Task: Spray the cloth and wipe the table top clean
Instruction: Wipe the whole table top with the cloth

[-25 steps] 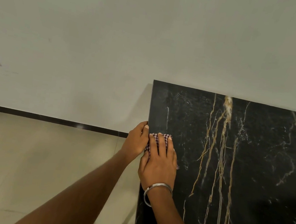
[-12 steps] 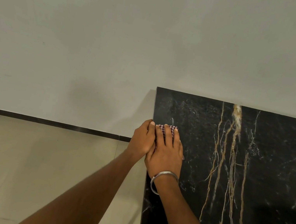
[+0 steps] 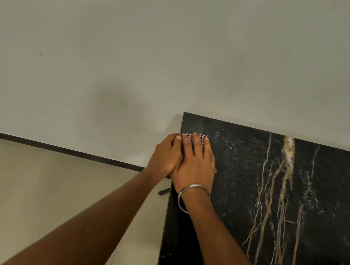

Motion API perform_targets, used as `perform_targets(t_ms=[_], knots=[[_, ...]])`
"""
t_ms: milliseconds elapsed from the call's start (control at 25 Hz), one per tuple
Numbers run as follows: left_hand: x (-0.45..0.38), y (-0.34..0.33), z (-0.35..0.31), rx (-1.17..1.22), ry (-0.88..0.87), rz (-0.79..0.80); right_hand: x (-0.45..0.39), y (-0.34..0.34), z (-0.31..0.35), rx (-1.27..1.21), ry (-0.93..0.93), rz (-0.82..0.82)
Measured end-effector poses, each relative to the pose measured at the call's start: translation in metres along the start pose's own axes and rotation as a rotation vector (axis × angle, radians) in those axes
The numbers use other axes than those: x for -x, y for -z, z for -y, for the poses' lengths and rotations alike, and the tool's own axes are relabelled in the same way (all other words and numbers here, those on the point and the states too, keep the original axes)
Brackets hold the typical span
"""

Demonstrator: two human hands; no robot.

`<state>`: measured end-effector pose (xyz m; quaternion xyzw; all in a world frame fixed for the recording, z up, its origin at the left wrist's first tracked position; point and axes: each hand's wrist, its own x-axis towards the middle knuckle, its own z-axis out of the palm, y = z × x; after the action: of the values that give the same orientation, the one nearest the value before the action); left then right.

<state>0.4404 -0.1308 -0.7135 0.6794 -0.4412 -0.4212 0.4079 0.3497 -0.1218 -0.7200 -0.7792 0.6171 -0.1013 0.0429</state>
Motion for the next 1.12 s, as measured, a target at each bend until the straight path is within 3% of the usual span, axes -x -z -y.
perform_targets(t_ms=[840,1120], knots=[[-0.066,-0.007,-0.011,-0.054,-0.069,-0.063,-0.101,-0.011,-0.025,-0.029,0.133,-0.051],[-0.049,-0.010,-0.004,-0.059,-0.047,-0.007,-0.083,0.006,-0.088,0.018,0.020,-0.087]])
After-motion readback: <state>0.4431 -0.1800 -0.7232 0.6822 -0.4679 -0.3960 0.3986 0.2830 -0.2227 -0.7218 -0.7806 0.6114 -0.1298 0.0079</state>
